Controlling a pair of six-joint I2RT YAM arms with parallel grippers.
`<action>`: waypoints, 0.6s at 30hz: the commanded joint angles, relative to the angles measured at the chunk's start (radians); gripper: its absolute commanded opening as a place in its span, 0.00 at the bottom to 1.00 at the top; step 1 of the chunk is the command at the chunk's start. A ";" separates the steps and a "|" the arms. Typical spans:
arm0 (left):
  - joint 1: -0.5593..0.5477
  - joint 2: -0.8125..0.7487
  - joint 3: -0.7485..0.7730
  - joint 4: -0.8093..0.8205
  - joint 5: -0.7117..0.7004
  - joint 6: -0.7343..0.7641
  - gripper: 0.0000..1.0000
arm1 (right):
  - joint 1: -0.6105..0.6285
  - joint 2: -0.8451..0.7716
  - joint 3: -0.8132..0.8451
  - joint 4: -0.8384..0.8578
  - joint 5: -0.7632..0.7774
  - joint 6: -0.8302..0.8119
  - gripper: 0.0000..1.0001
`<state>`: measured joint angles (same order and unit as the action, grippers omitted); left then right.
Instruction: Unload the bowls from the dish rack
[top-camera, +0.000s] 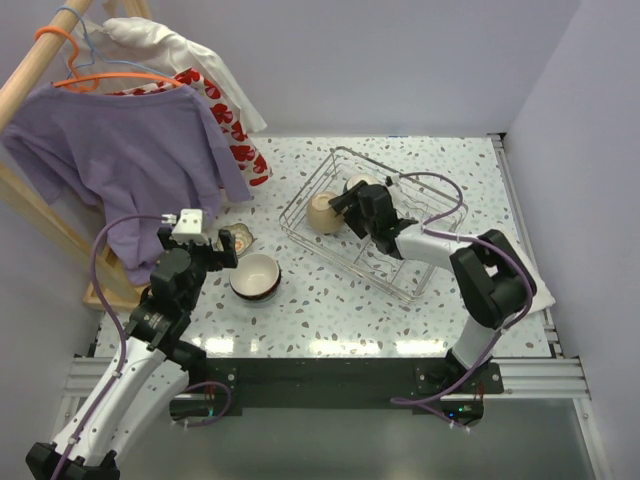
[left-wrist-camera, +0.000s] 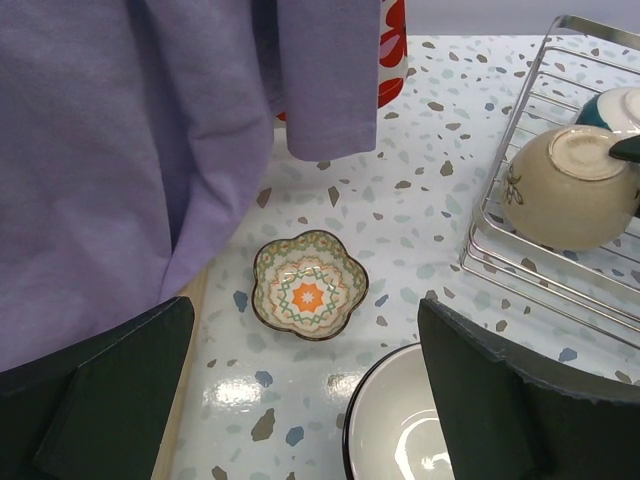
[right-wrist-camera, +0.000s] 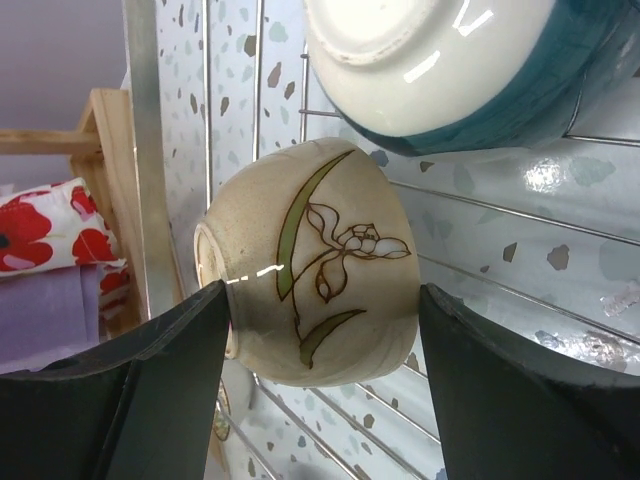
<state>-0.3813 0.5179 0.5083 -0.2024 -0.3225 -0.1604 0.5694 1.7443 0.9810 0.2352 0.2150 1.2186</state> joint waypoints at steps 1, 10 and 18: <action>-0.001 0.005 -0.002 0.050 0.017 0.021 1.00 | 0.003 -0.117 0.044 0.049 0.001 -0.090 0.10; -0.001 0.019 -0.010 0.067 0.069 0.038 1.00 | 0.003 -0.199 0.071 -0.065 0.023 -0.205 0.00; -0.001 0.054 -0.010 0.130 0.218 0.059 1.00 | -0.008 -0.267 0.077 -0.146 0.024 -0.179 0.00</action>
<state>-0.3813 0.5453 0.4992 -0.1604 -0.2089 -0.1314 0.5686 1.5631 0.9890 0.0582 0.2180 1.0290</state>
